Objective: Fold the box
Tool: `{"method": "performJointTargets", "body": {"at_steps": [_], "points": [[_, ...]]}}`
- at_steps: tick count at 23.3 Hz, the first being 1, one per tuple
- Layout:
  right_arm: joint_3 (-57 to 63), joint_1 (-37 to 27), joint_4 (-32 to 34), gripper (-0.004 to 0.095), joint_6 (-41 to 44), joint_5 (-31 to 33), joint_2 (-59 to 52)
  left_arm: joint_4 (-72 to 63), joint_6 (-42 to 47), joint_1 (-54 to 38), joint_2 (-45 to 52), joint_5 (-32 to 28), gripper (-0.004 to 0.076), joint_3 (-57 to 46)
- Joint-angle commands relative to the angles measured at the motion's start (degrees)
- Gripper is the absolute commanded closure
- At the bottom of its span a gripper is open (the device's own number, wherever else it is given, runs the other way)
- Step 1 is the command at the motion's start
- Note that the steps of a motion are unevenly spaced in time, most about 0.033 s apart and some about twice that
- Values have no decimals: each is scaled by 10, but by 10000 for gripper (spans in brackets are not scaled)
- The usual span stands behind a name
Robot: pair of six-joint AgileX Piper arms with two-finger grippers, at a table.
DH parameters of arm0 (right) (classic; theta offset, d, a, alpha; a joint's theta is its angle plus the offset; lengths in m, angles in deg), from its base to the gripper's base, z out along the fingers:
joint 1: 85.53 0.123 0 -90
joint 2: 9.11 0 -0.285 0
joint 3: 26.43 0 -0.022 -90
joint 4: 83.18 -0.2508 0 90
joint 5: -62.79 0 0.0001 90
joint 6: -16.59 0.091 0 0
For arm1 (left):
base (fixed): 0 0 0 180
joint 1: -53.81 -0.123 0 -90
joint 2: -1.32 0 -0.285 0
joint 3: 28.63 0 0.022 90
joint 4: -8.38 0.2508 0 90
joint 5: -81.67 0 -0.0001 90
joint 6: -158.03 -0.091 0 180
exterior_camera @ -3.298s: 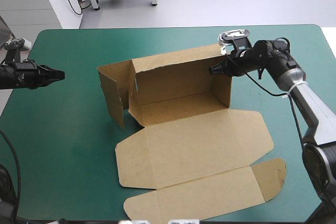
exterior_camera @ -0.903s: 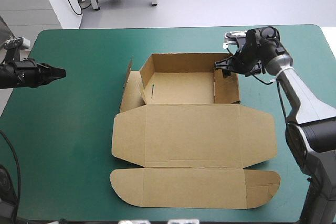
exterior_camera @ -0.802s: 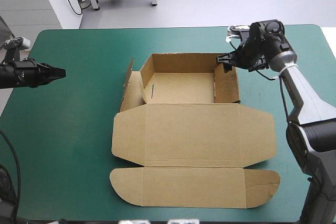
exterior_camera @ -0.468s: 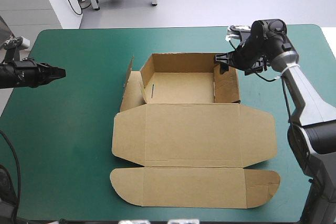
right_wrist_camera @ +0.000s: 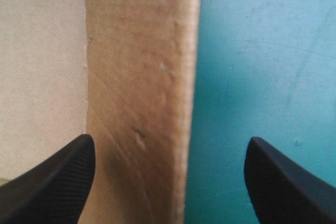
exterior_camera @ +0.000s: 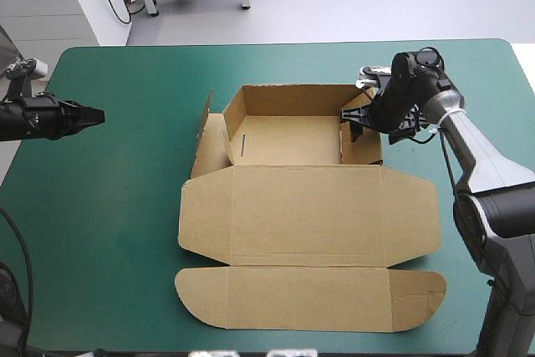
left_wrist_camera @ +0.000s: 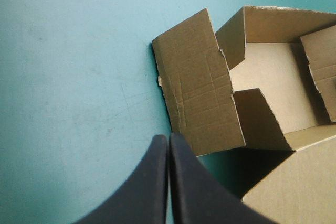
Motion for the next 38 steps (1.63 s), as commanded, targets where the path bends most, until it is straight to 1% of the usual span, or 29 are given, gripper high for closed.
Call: {"method": "performJointTargets", "body": {"at_steps": [1, 2, 3, 5, 7, 8, 9, 11, 18, 20, 22, 23, 25, 28, 29, 31, 33, 35, 36, 37, 38], "points": [[-12, -4, -5, 279, -3, 0, -15, -41, 4, -2, 23, 13, 731, 13], [-12, -4, -5, 322, -3, 1, -14, -41, 4, -2, 23, 13, 731, 13], [-12, -4, -3, 390, -3, 2, -12, -41, 4, -2, 23, 13, 731, 13], [-12, -4, 1, 570, -3, 3, -12, -41, 4, -2, 23, 13, 731, 13], [-13, -4, 2, 786, -11, 5, -12, -41, 4, -2, 23, 13, 731, 13], [-13, -4, 2, 873, -18, 8, -12, -41, 4, -2, 23, 13, 731, 13], [-13, -4, 0, 924, -27, 12, -12, -41, 4, -2, 23, 13, 731, 13], [-16, -4, -2, 918, -40, 20, -12, -41, 4, -2, 23, 15, 731, 13], [-48, -4, -11, 919, -71, 20, -46, -40, 3, -2, 23, 16, 731, 13], [-57, -4, -14, 924, -91, 20, -79, -40, 3, -2, 22, 15, 731, 13], [-58, -4, -16, 929, -98, 20, -123, -38, 3, -2, 21, -5, 731, 13], [-58, -4, -34, 929, -104, 20, -153, -38, 3, -2, 17, -19, 731, 13], [-58, -4, -70, 929, -114, 20, -191, -38, 3, -2, 11, -23, 731, 13], [-59, -4, -93, 929, -121, 20, -239, -36, 3, -2, -6, -26, 731, 13], [-59, -4, -95, 929, -121, 20, -246, -35, 3, -2, -9, -27, 731, 13], [-60, -4, -119, 927, -130, 18, -253, -44, 6, -2, -24, -28, 731, 13], [-60, -4, -133, 927, -134, 9, -254, -77, 16, 8, -36, -25, 732, 13], [-60, -4, -142, 927, -134, -8, -252, -58, 59, 41, -42, -24, 732, 13], [-60, -4, -152, 927, -134, -23, -250, -15, 75, 76, -42, -45, 732, 13], [-60, -4, -154, 927, -135, -30, -249, 14, 111, 107, -42, -65, 731, 13], [-60, -4, -156, 927, -137, -32, -246, 22, 120, 124, -42, -75, 731, 13]]}}
